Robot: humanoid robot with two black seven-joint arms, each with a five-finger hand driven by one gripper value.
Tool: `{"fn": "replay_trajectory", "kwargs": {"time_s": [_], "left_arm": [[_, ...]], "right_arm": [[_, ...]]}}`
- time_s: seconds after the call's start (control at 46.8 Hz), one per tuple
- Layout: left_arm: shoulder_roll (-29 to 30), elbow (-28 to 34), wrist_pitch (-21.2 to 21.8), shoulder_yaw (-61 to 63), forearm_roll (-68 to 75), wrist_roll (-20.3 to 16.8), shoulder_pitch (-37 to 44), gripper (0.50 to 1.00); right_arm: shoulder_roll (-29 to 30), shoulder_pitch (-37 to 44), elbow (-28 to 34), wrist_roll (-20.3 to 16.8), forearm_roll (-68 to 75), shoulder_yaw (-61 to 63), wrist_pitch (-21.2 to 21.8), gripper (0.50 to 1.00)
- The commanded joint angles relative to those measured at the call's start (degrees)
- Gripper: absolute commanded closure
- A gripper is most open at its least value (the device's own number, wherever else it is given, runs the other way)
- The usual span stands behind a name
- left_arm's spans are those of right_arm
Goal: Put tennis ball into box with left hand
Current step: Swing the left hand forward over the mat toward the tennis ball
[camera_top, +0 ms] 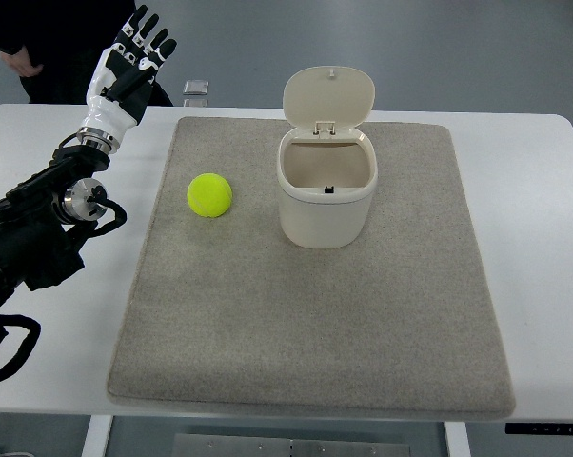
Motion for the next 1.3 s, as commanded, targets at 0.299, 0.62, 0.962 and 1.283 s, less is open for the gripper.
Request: {"fn": "replay_trajectory", "kwargs": {"time_s": [0.299, 0.62, 0.962, 1.283], "left_arm": [[0.3, -0.2, -0.1, 1.1, 1.1, 0.0, -0.4, 0.534], [7.6, -2.1, -0.9, 16.2, 3.4, 0.0, -9.3, 0.536], [11.3, -3.4, -7.2, 42.0, 9.2, 0.0, -15.7, 0.536], [12.0, -3.4, -9.6, 42.1, 25.9, 0.0, -18.5, 0.536]], "right_arm": [[0.0, 0.0, 0.0, 0.0, 0.0, 0.0, 0.1, 0.599], [0.0, 0.0, 0.0, 0.0, 0.0, 0.0, 0.0, 0.599], [0.0, 0.1, 0.0, 0.0, 0.0, 0.0, 0.0, 0.599], [0.0, 0.1, 0.0, 0.0, 0.0, 0.0, 0.1, 0.599]]}}
